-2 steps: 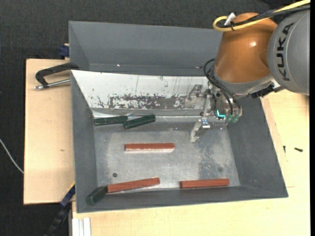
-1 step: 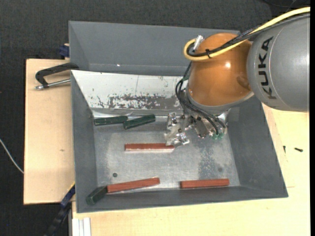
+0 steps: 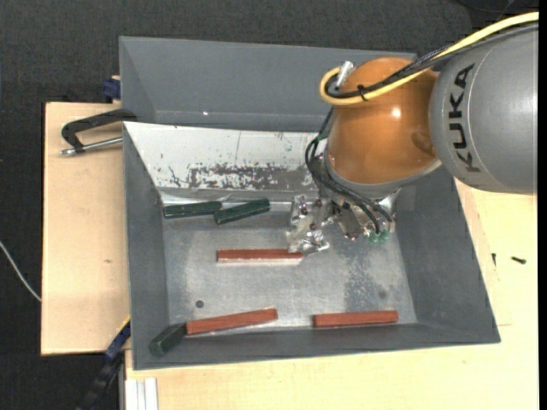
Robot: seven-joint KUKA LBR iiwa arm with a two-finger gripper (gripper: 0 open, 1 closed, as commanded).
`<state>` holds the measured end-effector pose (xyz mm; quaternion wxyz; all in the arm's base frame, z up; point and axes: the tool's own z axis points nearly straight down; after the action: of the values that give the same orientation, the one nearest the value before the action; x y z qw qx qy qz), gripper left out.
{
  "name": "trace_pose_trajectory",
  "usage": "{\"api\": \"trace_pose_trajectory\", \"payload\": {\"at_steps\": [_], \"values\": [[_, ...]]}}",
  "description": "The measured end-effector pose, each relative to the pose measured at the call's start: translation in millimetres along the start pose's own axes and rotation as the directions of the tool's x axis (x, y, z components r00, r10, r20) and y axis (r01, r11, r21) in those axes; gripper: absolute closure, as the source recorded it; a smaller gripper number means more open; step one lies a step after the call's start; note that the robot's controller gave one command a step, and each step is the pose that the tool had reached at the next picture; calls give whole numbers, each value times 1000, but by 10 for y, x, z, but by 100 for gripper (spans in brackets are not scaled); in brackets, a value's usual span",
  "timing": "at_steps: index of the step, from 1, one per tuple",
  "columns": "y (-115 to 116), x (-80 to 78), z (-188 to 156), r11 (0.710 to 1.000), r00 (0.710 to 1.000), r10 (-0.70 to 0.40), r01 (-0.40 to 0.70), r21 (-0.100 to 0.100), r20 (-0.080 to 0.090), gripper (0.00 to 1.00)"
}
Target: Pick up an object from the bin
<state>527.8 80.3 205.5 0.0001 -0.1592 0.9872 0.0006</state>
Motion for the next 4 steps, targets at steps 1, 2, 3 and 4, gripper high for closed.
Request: {"api": "trace_pose_trajectory", "payload": {"at_steps": [1,2,3,4], "values": [[-110,-170,320,999,999,42,-42,1,6,100],[-60,-97,699,1000,1000,3,-3,0,1,0],[-61,-98,699,1000,1000,3,-3,0,1,0],[-87,-646,1273,999,999,-51,51,1,-3,100]]}}
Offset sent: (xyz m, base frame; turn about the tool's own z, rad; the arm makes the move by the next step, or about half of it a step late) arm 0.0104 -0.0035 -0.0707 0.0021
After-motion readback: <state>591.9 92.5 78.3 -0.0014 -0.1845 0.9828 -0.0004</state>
